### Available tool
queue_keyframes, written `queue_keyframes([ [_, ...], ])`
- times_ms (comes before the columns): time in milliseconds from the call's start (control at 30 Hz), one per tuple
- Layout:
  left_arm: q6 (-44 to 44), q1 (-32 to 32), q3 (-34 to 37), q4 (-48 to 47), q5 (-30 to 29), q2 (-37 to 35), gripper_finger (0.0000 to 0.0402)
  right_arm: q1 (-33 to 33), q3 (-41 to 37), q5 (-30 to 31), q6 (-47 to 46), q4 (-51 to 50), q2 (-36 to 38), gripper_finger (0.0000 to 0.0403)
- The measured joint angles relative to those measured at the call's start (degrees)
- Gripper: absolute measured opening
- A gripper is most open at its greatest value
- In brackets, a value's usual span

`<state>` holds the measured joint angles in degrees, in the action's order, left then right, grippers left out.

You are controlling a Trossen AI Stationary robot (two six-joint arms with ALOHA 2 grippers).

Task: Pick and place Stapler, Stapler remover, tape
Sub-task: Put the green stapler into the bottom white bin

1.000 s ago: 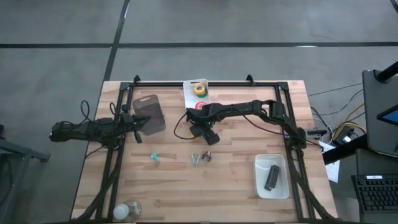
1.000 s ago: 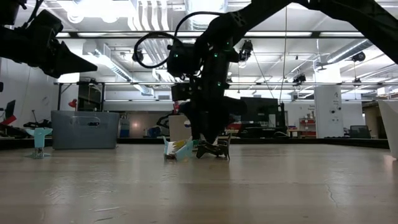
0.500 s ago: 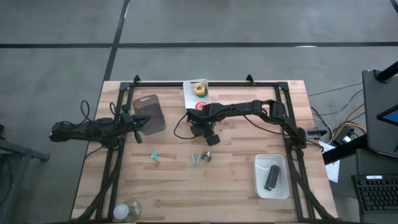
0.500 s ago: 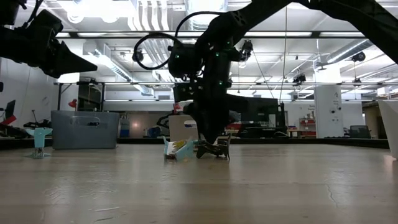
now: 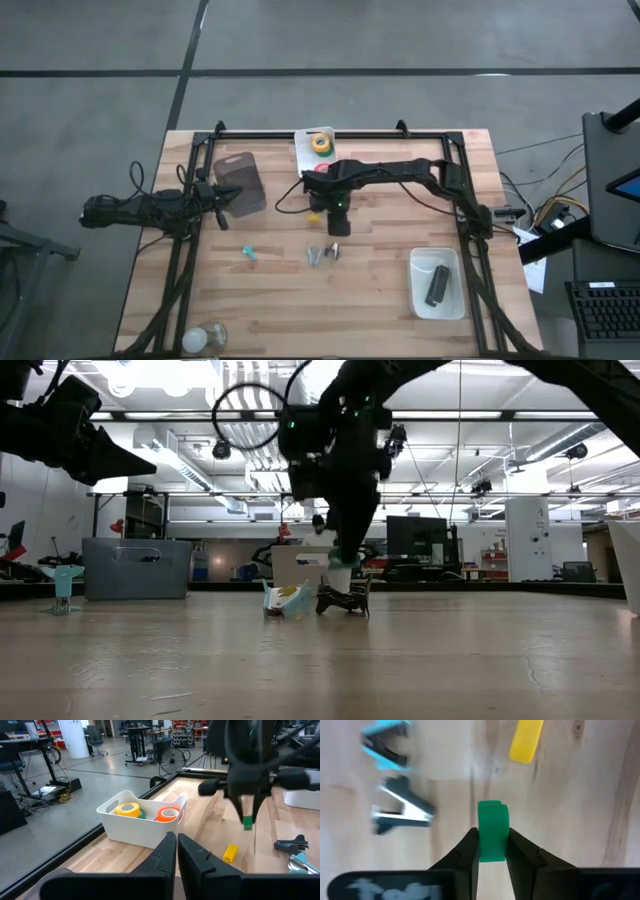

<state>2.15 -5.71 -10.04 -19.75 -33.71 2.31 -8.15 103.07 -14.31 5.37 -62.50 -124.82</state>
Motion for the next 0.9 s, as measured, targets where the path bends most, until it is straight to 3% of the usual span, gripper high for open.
queue_keyframes([
  [300,0.0,0.0,0.0,0.0,0.0,0.0,0.0021,5.7,-2.1,-0.3,-18.1,-0.3,9.9,0.0069],
  [500,0.0,0.0,0.0,0.0,0.0,0.0,0.0018,12.2,-6.3,9.4,-34.6,-0.6,18.4,0.0071],
  [700,0.0,0.0,0.0,-0.1,0.0,0.0,0.0021,19.9,-14.8,16.9,-56.1,-0.7,26.6,0.0072],
  [900,0.0,0.0,0.0,0.0,0.0,0.0,0.0019,28.2,-25.9,17.5,-77.0,-0.7,32.7,0.0073],
])
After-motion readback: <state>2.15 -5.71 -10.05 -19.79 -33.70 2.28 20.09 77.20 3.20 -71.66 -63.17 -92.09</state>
